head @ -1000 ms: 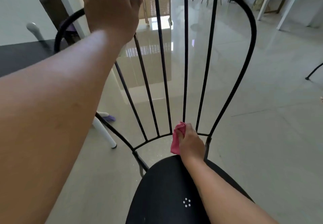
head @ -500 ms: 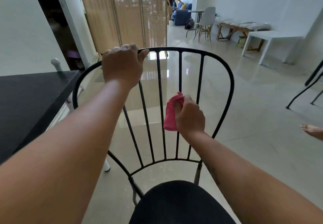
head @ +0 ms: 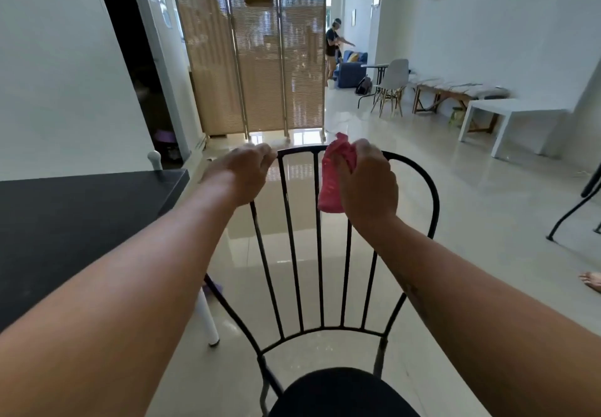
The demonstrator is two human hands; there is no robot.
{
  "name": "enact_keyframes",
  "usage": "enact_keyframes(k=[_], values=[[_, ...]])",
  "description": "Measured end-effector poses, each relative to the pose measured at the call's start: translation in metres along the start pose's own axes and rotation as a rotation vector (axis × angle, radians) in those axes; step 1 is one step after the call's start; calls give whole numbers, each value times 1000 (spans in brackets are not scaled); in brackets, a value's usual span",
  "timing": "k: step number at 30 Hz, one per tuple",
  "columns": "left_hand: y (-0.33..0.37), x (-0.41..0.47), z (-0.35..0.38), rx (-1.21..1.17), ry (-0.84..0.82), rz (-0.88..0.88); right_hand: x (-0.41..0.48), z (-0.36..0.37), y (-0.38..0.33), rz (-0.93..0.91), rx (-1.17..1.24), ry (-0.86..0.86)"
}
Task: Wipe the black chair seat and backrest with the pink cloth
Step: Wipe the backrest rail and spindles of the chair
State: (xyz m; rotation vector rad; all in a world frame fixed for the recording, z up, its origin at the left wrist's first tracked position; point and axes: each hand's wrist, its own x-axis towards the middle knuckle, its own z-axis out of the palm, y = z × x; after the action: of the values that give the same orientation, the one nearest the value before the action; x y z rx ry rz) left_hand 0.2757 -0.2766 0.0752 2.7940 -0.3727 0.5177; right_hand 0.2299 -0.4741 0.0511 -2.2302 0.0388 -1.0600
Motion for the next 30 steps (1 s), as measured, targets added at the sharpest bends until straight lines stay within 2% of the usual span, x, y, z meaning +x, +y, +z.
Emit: enact_keyframes(k=[2, 5, 10, 19, 26, 28, 30], values=[[-5, -10, 4, 78, 39, -24, -1, 9, -5, -36, -51, -92], [-1, -16, 11, 134, 147, -57, 1, 31, -8, 53, -63, -186], [-3, -13, 21, 190, 287, -1, -10, 56, -5, 77, -62, -170], [-17, 28, 36, 187, 280, -7, -115, 114, 66, 220, -56, -218], [-31, 52, 50, 281, 343, 13, -196, 152, 120, 522, -1, -486], [-33, 55, 52, 303, 359, 24, -216, 159, 133, 568, -59, -575], [-34, 57, 53, 330, 367, 18, -225, 163, 139, 560, -100, -593]])
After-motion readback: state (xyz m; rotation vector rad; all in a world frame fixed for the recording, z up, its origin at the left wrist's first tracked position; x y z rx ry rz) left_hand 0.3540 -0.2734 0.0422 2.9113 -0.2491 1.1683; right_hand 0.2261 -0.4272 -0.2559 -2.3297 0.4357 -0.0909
